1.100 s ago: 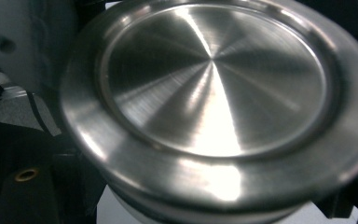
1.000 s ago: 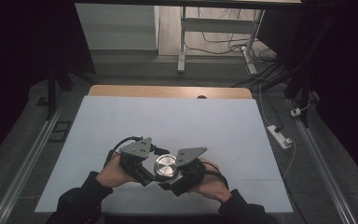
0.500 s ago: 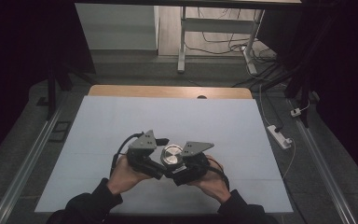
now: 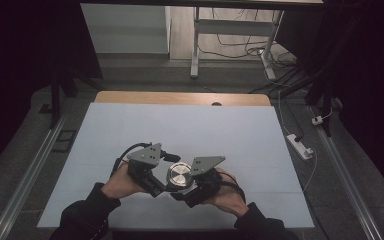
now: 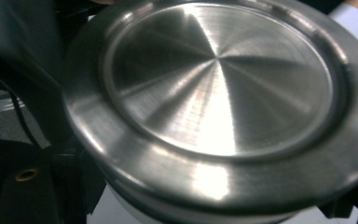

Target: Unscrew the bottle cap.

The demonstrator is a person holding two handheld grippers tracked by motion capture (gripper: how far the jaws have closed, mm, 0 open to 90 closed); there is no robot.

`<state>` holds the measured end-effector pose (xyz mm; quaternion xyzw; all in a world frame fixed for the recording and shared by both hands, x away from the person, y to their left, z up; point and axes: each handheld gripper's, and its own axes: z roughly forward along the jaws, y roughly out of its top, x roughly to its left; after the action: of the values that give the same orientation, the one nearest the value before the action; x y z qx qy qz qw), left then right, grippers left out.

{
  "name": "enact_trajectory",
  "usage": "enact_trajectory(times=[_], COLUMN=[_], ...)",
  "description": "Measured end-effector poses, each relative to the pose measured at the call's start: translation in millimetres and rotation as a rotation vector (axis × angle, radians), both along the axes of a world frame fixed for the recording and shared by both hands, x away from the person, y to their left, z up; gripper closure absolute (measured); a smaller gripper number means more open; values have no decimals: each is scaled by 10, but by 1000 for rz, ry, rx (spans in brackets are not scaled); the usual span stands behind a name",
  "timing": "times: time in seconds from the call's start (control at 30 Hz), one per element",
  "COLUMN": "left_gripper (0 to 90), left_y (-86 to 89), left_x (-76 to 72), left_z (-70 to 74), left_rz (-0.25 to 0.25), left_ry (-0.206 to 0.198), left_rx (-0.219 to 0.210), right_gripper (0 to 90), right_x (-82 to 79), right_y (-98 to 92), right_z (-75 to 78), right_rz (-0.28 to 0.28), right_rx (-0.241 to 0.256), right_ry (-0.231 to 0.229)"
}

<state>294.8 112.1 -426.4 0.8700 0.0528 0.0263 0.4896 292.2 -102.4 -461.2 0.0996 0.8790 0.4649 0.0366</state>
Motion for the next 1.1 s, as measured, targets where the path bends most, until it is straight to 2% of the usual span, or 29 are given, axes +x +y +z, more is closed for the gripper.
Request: enact_trajectory(times=[0.07, 0.13, 0.17, 0.2, 0.33, 0.4, 0.43, 0.53, 0.6, 0.63, 0.73, 0.77, 0.8, 0.93, 1.1], left_gripper=[200, 202, 202, 202, 202, 200, 190, 100, 79, 81, 98, 99, 103, 120, 174], left_y=[-34, -62, -62, -110, -256, -328, -346, -288, -250, -176, -71, -35, -2, 96, 110], left_x=[-18, -17, -17, -15, -62, -92, -92, -51, -42, -22, -10, -6, 5, 68, 84], left_z=[-13, -29, -29, -59, -86, -82, -74, -27, -5, 36, 73, 78, 77, 46, -30], left_rz=[20, 79, 79, 153, 332, 390, 382, 325, 317, 243, 153, 145, 139, 75, -24], left_ry=[-10, -7, -7, 10, 17, 1, -7, 43, 39, 34, -2, -21, -22, 16, 33], left_rx=[-7, -18, -18, -38, -39, -21, -12, -71, -81, -80, -49, -34, -30, -60, -82], right_gripper=[149, 149, 149, 149, 149, 149, 149, 149, 149, 149, 149, 149, 149, 149, 149], right_x=[-9, 9, 9, 41, 120, 150, 156, 150, 140, 136, 128, 122, 116, 79, 12], right_y=[3, -13, -13, -30, -75, -88, -95, -109, -118, -122, -128, -127, -123, -86, -30], right_z=[5, 10, 10, 6, -30, -43, -45, -30, -10, -3, 8, 8, 7, 5, 2], right_rz=[0, -30, -30, -78, -165, -203, -216, -214, -209, -204, -180, -168, -154, -107, -36], right_rx=[-9, -19, -19, -19, -16, -10, -12, 0, 12, 19, 34, 37, 38, 39, 38], right_ry=[-4, -9, -9, -7, 6, 17, 16, 16, 11, 11, 13, 15, 18, 18, 24])
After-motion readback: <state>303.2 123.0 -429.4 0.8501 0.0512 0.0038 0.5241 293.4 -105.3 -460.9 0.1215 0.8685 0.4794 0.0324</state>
